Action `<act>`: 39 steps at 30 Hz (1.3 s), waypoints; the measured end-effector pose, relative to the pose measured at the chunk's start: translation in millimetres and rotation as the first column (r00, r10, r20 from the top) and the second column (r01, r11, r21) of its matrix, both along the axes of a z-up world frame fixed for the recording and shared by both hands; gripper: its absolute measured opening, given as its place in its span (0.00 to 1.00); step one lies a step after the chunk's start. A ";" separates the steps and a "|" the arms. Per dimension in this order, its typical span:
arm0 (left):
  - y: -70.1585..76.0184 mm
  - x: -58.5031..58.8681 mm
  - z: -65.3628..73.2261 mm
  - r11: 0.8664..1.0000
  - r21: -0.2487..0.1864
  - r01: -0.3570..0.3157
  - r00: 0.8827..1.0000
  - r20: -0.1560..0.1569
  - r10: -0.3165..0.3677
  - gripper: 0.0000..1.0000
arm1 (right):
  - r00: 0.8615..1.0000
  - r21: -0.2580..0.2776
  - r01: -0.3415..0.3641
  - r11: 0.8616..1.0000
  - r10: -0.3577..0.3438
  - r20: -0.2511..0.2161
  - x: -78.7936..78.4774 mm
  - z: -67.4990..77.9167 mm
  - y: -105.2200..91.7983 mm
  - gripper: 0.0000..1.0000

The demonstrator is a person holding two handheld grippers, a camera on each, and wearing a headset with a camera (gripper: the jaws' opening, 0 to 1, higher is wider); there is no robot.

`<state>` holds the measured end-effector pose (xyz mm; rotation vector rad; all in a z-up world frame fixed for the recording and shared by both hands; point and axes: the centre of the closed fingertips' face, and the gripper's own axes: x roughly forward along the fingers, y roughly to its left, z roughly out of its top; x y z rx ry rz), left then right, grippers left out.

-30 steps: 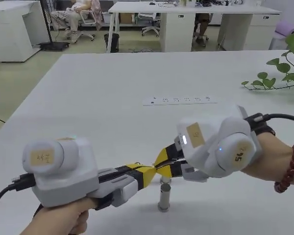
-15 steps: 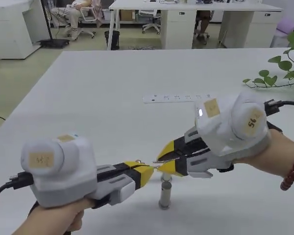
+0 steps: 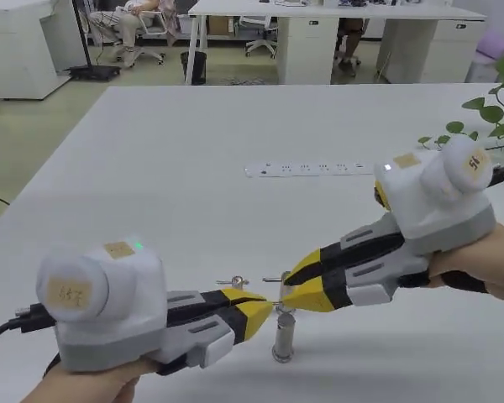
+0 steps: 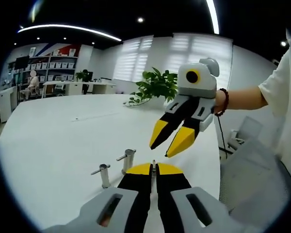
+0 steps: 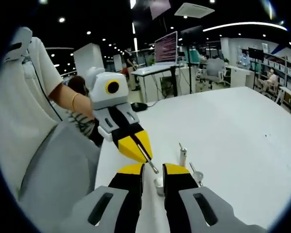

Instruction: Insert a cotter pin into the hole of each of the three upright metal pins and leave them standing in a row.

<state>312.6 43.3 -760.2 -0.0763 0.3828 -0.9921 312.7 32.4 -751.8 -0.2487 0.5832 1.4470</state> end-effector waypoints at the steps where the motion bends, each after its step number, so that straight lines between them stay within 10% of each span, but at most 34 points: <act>1: -1.4 -1.7 0.5 1.000 0.000 0.012 1.000 0.004 -0.012 0.00 | 1.000 0.002 -0.004 1.000 0.004 0.002 -0.1 -0.3 -0.6 0.17; 39: -23.9 -38.8 12.6 0.974 -0.075 0.215 0.976 0.042 -0.213 0.00 | 0.970 0.120 -0.165 0.979 0.183 -0.159 -48.3 -5.7 -8.0 0.08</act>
